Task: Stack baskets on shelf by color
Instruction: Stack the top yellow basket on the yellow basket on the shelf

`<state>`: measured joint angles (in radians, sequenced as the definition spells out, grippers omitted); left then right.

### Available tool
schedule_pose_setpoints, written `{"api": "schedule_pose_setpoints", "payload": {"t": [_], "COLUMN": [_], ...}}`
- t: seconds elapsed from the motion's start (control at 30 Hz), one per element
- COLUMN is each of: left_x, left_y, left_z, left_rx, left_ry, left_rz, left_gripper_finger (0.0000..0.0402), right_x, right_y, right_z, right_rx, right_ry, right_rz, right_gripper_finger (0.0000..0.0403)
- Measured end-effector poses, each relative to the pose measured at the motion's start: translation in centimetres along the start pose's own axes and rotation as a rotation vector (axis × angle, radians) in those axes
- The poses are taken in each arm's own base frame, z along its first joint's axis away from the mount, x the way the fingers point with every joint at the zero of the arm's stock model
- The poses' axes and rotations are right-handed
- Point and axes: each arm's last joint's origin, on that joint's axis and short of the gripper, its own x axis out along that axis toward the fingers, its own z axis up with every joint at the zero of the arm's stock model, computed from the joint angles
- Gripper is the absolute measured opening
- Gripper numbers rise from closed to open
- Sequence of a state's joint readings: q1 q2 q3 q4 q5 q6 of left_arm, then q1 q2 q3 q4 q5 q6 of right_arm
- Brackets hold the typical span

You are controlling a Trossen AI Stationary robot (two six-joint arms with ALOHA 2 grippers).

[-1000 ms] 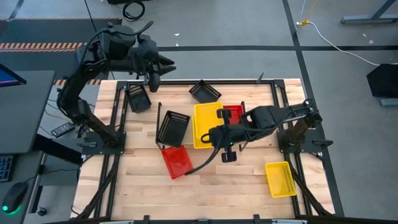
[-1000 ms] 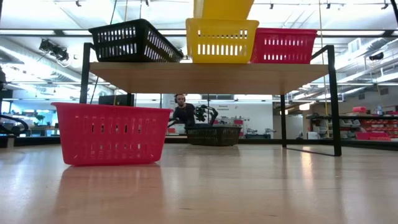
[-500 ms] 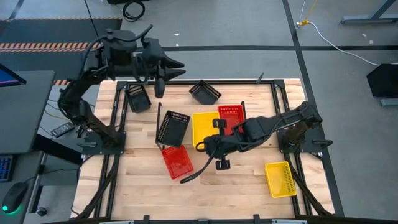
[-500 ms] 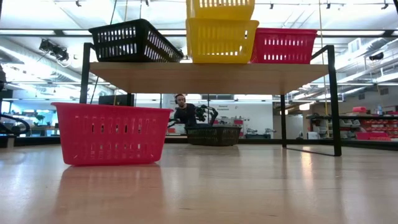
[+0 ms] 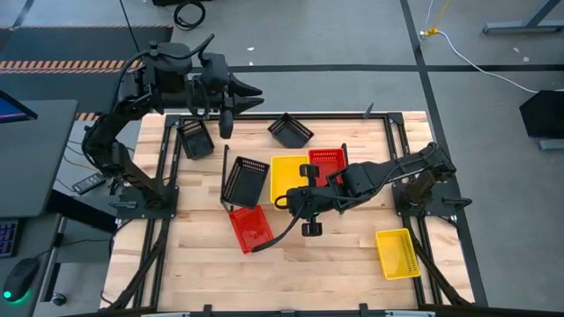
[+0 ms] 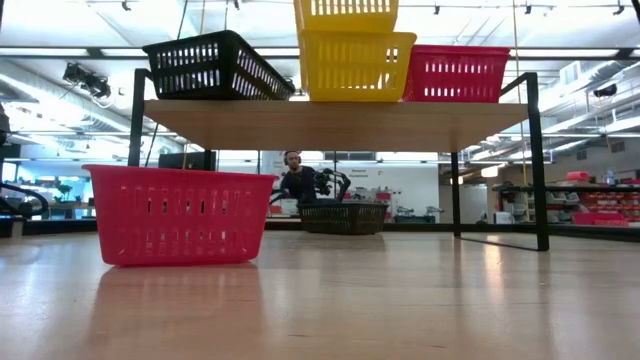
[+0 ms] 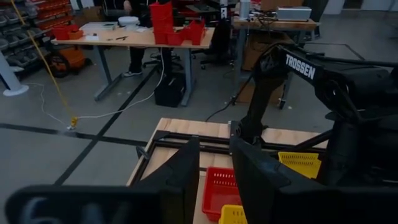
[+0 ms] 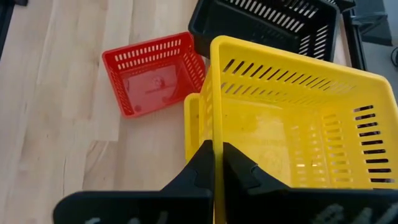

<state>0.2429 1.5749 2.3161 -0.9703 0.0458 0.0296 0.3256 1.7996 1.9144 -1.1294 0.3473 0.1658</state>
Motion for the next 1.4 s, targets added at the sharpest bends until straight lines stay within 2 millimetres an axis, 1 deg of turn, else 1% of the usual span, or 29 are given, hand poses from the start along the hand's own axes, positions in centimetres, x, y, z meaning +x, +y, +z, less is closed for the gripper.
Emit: {"api": "schedule_pose_setpoints", "payload": {"t": [0.23, 0.3, 0.47, 0.57, 0.73, 0.9, 1.13, 1.4], "left_x": [0.0, 0.0, 0.0, 0.0, 0.0, 0.0, 0.0, 0.0], "left_y": [0.0, 0.0, -0.2, -0.5, -0.9, -1.1, -1.1, -1.3], "left_z": [0.0, 0.0, -0.1, -0.1, -0.1, -0.1, -0.1, -0.1], "left_rx": [0.0, 0.0, 0.001, 0.003, 0.006, -0.005, -0.016, -0.034], "left_ry": [0.002, 0.002, 0.009, 0.008, 0.011, 0.01, 0.011, 0.012], "left_rz": [-0.002, -0.002, -0.011, -0.021, -0.036, -0.043, -0.045, -0.052], "left_gripper_finger": [0.0096, 0.0096, 0.0094, 0.0093, 0.0089, 0.0091, 0.0085, 0.0084], "right_x": [0.1, 0.4, 1.9, 2.4, 2.9, 3.2, 3.6, 3.7], "right_y": [0.1, 0.2, 0.9, 1.0, 0.6, -0.5, -1.8, -2.0], "right_z": [0.0, 0.0, 0.0, 0.1, 0.3, 0.4, 0.5, 0.5], "right_rx": [0.0, -0.005, -0.017, -0.022, -0.012, 0.011, 0.058, 0.072], "right_ry": [0.006, 0.015, 0.047, 0.049, 0.05, 0.055, 0.062, 0.063], "right_rz": [0.024, 0.024, 0.043, 0.032, 0.016, 0.0, -0.017, -0.019], "right_gripper_finger": [0.0009, 0.0009, 0.0009, 0.0009, 0.0009, 0.001, 0.0047, 0.0087]}}
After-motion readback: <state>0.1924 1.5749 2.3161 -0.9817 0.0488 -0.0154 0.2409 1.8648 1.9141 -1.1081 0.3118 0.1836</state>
